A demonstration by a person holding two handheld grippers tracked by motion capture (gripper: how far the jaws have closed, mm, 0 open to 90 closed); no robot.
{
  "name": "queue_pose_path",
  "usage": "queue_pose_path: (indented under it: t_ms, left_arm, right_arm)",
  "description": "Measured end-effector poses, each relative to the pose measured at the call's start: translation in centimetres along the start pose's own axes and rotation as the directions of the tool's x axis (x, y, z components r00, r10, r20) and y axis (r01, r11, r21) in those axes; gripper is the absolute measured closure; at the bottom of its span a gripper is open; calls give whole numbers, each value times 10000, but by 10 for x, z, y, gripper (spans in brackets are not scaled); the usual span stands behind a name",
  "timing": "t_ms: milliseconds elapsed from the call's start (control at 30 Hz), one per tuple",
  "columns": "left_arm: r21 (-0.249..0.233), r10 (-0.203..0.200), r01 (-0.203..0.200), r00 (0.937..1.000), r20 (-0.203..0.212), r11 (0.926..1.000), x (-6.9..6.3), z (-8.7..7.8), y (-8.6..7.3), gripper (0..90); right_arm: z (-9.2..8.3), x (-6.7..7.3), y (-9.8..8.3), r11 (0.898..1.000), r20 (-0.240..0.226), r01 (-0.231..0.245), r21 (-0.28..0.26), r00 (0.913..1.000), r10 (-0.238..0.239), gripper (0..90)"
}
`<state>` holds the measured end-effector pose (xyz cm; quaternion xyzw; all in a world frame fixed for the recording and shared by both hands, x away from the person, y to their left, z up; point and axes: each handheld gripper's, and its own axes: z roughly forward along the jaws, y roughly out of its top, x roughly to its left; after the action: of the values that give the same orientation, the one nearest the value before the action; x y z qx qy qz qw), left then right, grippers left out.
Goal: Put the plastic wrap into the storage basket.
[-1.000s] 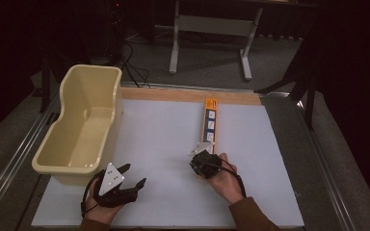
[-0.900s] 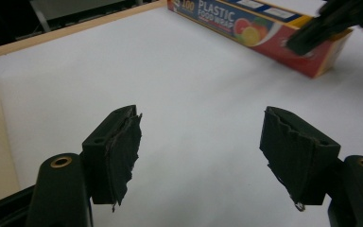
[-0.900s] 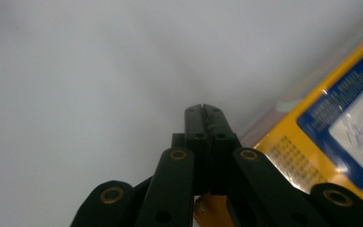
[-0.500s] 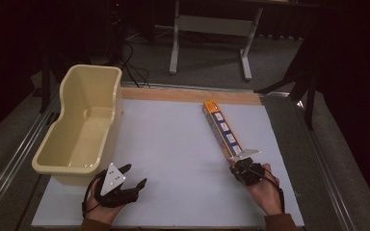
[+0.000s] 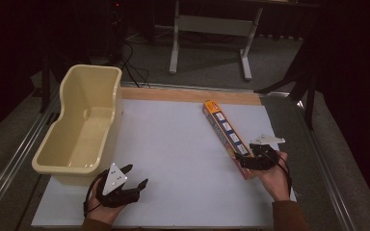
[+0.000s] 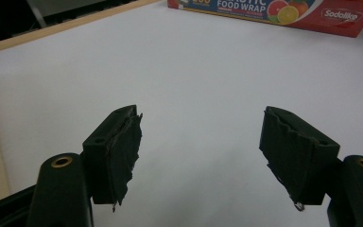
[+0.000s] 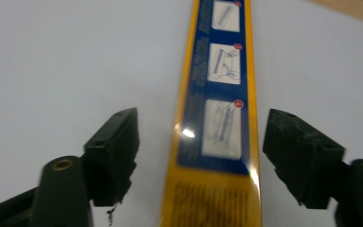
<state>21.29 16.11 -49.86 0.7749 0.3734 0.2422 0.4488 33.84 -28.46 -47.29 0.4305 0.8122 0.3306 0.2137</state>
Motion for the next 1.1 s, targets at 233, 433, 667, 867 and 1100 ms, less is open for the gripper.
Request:
queue_pose_path:
  t_ms: [233, 433, 667, 867, 1100]
  left_arm:
    - [-1, -51, 51, 10000, 6, 10000, 1, 0, 0, 293]
    - [1, 4, -4, 10000, 35, 10000, 0, 0, 0, 293]
    - [19, 13, -13, 10000, 50, 10000, 0, 1, 0, 293]
    - [-29, 29, -29, 10000, 59, 10000, 0, 0, 0, 304]
    - [-16, 14, -14, 10000, 48, 10000, 0, 0, 0, 305]
  right_arm:
    - [42, -12, 10, 9943, -87, -463, 965, 9988, 473, 259]
    - [53, -9, 18, 9845, 112, -124, 1749, 9999, 106, 264]
    - [58, -8, 19, 9727, 241, -83, 2317, 9997, 28, 302]
    - [60, -9, 18, 9676, 212, -165, 2521, 9997, 115, 348]
    - [59, -11, 19, 9629, 131, -531, 2645, 9986, 515, 373]
